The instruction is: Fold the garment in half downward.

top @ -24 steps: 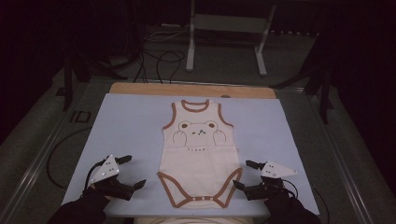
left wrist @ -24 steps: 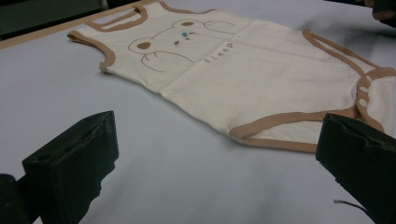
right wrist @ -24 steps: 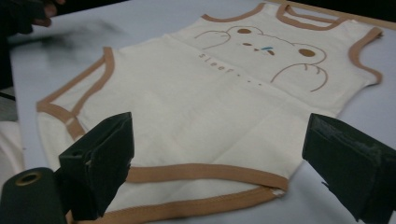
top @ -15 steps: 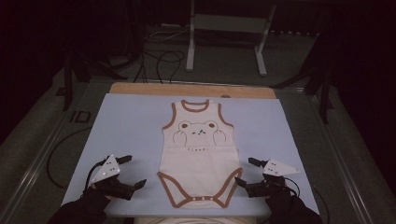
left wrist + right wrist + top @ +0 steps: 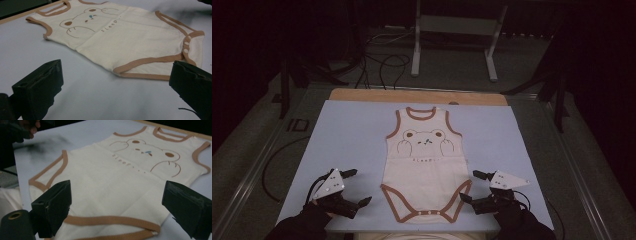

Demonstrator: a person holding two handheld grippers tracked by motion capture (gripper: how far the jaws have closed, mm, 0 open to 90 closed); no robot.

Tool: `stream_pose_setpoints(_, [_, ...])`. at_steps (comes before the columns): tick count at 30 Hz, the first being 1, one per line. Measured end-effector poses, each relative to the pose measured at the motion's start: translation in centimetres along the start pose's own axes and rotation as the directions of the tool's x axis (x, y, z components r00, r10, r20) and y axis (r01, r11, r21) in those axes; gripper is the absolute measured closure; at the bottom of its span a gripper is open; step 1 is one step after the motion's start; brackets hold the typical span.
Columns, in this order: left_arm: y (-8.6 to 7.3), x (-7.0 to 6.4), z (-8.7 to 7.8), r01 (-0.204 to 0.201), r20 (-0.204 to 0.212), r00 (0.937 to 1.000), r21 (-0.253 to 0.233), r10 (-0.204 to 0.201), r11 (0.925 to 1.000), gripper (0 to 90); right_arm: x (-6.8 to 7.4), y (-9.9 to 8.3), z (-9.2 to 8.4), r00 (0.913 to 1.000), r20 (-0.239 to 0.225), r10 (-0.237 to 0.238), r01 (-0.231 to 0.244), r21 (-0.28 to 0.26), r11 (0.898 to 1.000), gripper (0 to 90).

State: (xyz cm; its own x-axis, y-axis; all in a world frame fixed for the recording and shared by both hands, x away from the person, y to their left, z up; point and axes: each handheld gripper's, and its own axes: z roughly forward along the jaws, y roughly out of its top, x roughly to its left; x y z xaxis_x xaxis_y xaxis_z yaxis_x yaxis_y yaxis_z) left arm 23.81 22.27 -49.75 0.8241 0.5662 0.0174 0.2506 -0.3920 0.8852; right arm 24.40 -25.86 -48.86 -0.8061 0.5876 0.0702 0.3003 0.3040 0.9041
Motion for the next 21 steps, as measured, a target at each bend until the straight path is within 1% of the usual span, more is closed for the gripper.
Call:
stream_pose_setpoints(1, [0.1,-0.1,0.0,0.0,0.004,1.0,-0.004,0.0,1.0,0.1,0.1,0.1,0.0,1.0,0.002,-0.001,0.001,-0.011,1.0,9.0])
stream_pose_setpoints(2, [0.5,-0.3,0.0,-0.01,0.002,0.9999,-0.002,0.01,0.9999,0.1,0.1,0.3,0.0,1.0,0.001,-0.002,0.002,-0.012,1.0,8.9])
stream_pose_setpoints(3, [0.5,-0.3,0.0,-0.01,0.002,0.9999,-0.002,0.01,0.9999,0.1,0.1,0.3,0.0,1.0,0.001,-0.002,0.002,-0.012,1.0,8.9])
stream_pose_setpoints(4, [0.9,-0.6,0.1,-0.018,0.013,0.9997,-0.007,0.018,0.9998,0.1,0.5,0.6,0.0,0.9998,0.012,-0.019,0.019,-0.019,1.0,9.0])
stream_pose_setpoints(5, [0.9,-0.6,0.1,-0.018,0.013,0.9997,-0.007,0.018,0.9998,0.1,0.5,0.6,0.0,0.9998,0.012,-0.019,0.019,-0.019,1.0,9.0])
stream_pose_setpoints(6, [1.4,-0.9,0.3,-0.021,0.033,0.9992,-0.013,0.021,0.9997,0.1,0.8,0.7,-0.1,0.9996,0.017,-0.022,0.022,-0.019,1.0,8.9])
stream_pose_setpoints(7, [1.4,-0.9,0.3,-0.021,0.033,0.9992,-0.013,0.021,0.9997,0.1,0.8,0.7,-0.1,0.9996,0.017,-0.022,0.022,-0.019,1.0,8.9])
stream_pose_setpoints(8, [1.8,-1.2,0.5,-0.03,0.045,0.9985,-0.01,0.03,0.9995,0.1,0.9,1.0,-0.2,0.9993,0.025,-0.026,0.027,-0.018,0.999,8.9])
stream_pose_setpoints(9, [1.8,-1.2,0.5,-0.03,0.045,0.9985,-0.01,0.03,0.9995,0.1,0.9,1.0,-0.2,0.9993,0.025,-0.026,0.027,-0.018,0.999,8.9])
stream_pose_setpoints(10, [2.1,-1.4,0.7,-0.042,0.056,0.9976,0.005,0.042,0.9991,0.1,1.1,1.4,-0.3,0.9991,0.032,-0.028,0.029,-0.028,0.999,9.0])
stream_pose_setpoints(11, [2.1,-1.4,0.7,-0.042,0.056,0.9976,0.005,0.042,0.9991,0.1,1.2,1.6,-0.4,0.999,0.034,-0.028,0.029,-0.031,0.999,9.0])
stream_pose_setpoints(12, [2.5,-1.6,0.7,-0.051,0.069,0.9963,0.009,0.051,0.9986,0.1,1.3,1.8,-0.4,0.9989,0.036,-0.031,0.032,-0.036,0.999,8.9])
stream_pose_setpoints(13, [2.5,-1.6,0.7,-0.051,0.069,0.9963,0.009,0.051,0.9986,0.1,1.3,1.8,-0.4,0.9989,0.036,-0.031,0.032,-0.036,0.999,8.9])
stream_pose_setpoints(14, [2.9,-1.5,0.5,-0.044,0.081,0.9958,0.0,0.044,0.999,0.1,1.4,2.3,-0.5,0.9986,0.042,-0.031,0.032,-0.027,0.999,9.0])
stream_pose_setpoints(15, [2.9,-1.5,0.5,-0.044,0.081,0.9958,0.0,0.044,0.999,0.1,1.4,2.5,-0.5,0.9983,0.048,-0.033,0.034,-0.025,0.999,9.0])
stream_pose_setpoints(16, [3.4,-1.6,0.4,-0.051,0.079,0.9956,0.002,0.051,0.9987,0.1,1.4,2.7,-0.4,0.9972,0.057,-0.048,0.049,-0.023,0.999,8.9])
stream_pose_setpoints(17, [3.4,-1.6,0.4,-0.051,0.079,0.9956,0.002,0.051,0.9987,0.1,1.4,2.7,-0.4,0.9972,0.057,-0.048,0.049,-0.023,0.999,8.9])
stream_pose_setpoints(18, [4.1,-1.7,0.3,-0.055,0.074,0.9957,-0.001,0.055,0.9985,0.1,1.2,3.1,-0.3,0.9969,0.059,-0.052,0.053,-0.012,0.999,8.9])
stream_pose_setpoints(19, [4.5,-1.7,0.2,-0.054,0.078,0.9955,-0.012,0.055,0.9985,0.1,1.1,3.3,-0.3,0.9969,0.05,-0.06,0.06,-0.009,0.998,9.0])
stream_pose_setpoints(20, [4.9,-1.8,0.2,-0.051,0.081,0.9953,-0.021,0.052,0.9985,0.1,1.2,3.6,-0.2,0.9961,0.051,-0.071,0.071,-0.001,0.997,8.9])
stream_pose_setpoints(21, [4.9,-1.8,0.2,-0.051,0.081,0.9953,-0.021,0.052,0.9985,0.1,1.2,3.6,-0.2,0.9961,0.051,-0.071,0.071,-0.001,0.997,8.9])
